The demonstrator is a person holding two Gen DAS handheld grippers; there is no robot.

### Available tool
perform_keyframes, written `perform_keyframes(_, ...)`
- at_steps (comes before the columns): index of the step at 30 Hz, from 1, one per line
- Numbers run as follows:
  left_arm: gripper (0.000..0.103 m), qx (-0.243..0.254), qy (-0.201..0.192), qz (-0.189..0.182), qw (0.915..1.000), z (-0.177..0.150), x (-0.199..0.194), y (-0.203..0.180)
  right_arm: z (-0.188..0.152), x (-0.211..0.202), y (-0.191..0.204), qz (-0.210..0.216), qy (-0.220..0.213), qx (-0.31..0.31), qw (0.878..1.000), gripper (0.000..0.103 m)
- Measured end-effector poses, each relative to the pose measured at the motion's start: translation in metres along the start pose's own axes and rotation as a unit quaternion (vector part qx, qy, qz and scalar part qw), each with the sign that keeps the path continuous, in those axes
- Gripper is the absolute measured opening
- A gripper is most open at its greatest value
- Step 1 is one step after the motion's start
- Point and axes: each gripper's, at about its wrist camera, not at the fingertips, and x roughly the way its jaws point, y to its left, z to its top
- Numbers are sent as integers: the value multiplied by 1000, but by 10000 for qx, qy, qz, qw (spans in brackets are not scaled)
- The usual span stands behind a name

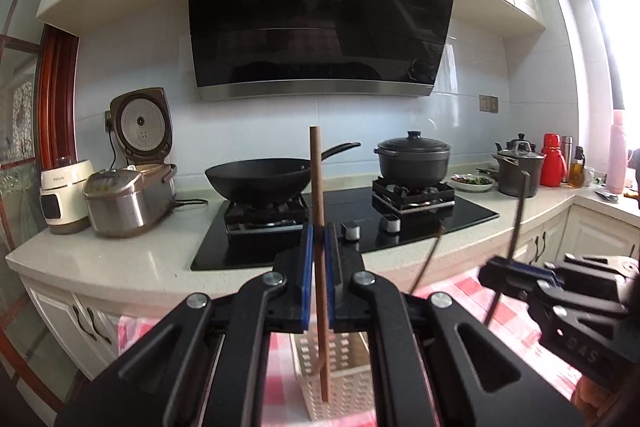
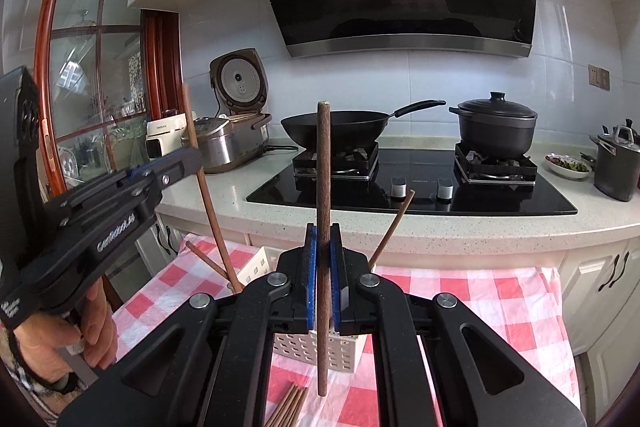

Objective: Organize utensils
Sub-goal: 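Lower both chopsticks into the white caddy and open both tools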

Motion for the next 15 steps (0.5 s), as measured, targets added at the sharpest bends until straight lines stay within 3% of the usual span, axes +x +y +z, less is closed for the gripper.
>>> perform_keyframes(15,6,-485,-46,100,9988,21,46,45,21,24,-7,-59,-23,-1,10000,7)
